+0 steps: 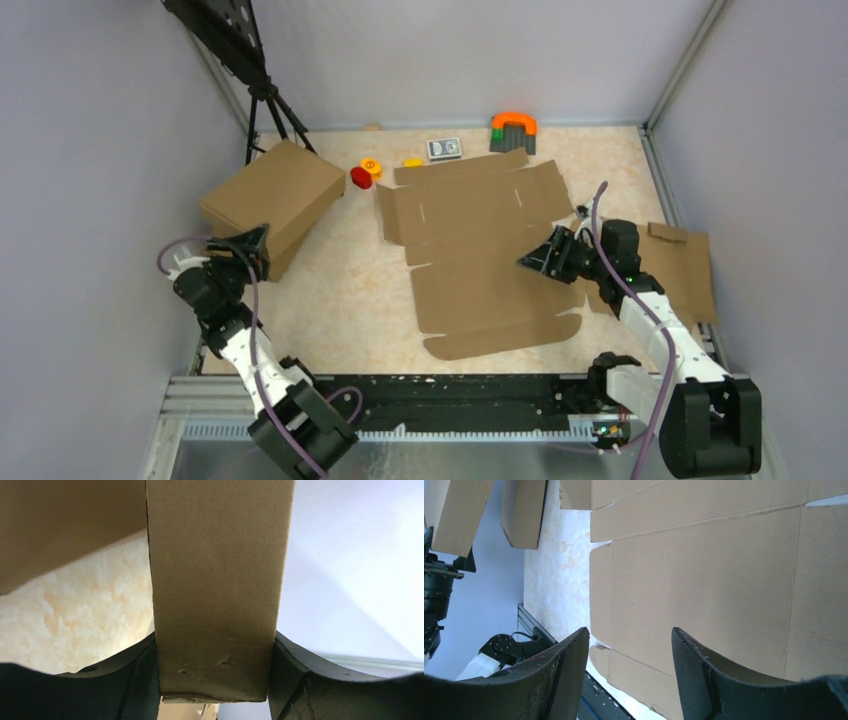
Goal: Fold the paper box
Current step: Place the paper box on the paper box.
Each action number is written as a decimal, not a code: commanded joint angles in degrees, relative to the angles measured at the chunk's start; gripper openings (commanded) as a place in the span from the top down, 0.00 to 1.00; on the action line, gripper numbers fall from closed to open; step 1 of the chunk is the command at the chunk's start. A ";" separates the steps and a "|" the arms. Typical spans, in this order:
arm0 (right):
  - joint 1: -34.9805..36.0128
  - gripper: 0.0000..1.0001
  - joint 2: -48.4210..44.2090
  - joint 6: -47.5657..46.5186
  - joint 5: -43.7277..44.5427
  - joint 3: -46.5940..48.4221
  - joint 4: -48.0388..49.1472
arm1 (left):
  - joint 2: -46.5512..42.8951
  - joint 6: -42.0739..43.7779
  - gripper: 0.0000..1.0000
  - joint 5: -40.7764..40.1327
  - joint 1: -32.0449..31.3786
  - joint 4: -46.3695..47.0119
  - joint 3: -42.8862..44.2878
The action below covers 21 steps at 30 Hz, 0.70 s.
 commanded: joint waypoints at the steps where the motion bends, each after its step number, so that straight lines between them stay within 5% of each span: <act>1: 1.07 0.39 -0.39 -0.20 -1.78 1.59 1.91 | 0.39 -5.90 0.59 2.29 4.82 10.51 -2.18; 8: 3.03 0.40 1.40 -0.56 -1.99 2.71 1.54 | -4.63 -5.31 0.59 -0.05 8.44 8.80 -5.43; 14: 5.21 0.40 1.25 -1.73 -0.13 2.85 0.04 | 6.70 -6.66 0.62 -0.10 10.10 19.63 -4.71; 21: 6.50 0.40 -0.21 -1.53 1.76 4.07 -2.06 | 16.30 -1.26 0.57 0.71 11.22 18.81 -2.27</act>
